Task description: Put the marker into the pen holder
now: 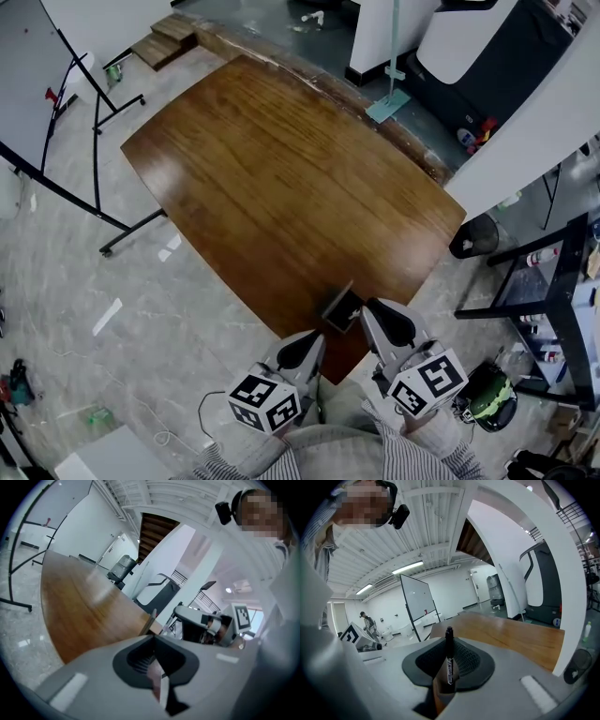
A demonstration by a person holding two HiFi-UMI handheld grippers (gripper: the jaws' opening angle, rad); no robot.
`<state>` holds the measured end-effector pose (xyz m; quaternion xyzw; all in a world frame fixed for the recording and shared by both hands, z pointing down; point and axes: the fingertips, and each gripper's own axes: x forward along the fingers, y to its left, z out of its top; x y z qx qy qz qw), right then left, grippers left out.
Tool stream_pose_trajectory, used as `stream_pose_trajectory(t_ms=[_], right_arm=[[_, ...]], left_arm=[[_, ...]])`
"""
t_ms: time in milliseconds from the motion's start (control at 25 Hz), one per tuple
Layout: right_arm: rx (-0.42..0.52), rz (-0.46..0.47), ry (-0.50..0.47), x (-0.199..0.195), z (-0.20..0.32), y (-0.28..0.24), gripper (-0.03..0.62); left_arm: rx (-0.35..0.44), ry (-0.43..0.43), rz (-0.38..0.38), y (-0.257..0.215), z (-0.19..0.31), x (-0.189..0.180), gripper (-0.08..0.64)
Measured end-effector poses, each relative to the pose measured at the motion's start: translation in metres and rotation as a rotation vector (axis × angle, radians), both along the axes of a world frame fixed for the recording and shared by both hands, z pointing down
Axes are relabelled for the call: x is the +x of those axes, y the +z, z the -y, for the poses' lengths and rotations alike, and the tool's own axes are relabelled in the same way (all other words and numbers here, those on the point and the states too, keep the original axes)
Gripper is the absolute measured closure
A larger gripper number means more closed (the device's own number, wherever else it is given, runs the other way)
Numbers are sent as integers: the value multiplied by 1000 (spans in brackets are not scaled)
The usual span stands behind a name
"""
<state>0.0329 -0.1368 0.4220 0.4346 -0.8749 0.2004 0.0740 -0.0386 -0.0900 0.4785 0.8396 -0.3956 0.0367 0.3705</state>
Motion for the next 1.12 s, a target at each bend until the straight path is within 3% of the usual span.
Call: stream_pose_trajectory(t_ms=[640, 1120], right_arm=[[-118, -32, -54, -19, 1, 62, 546], [-144, -85, -72, -22, 4, 85, 546]], left_arm=[[-54, 5, 7, 25, 6, 3, 552], [-66, -8, 3, 33, 10, 7, 552]])
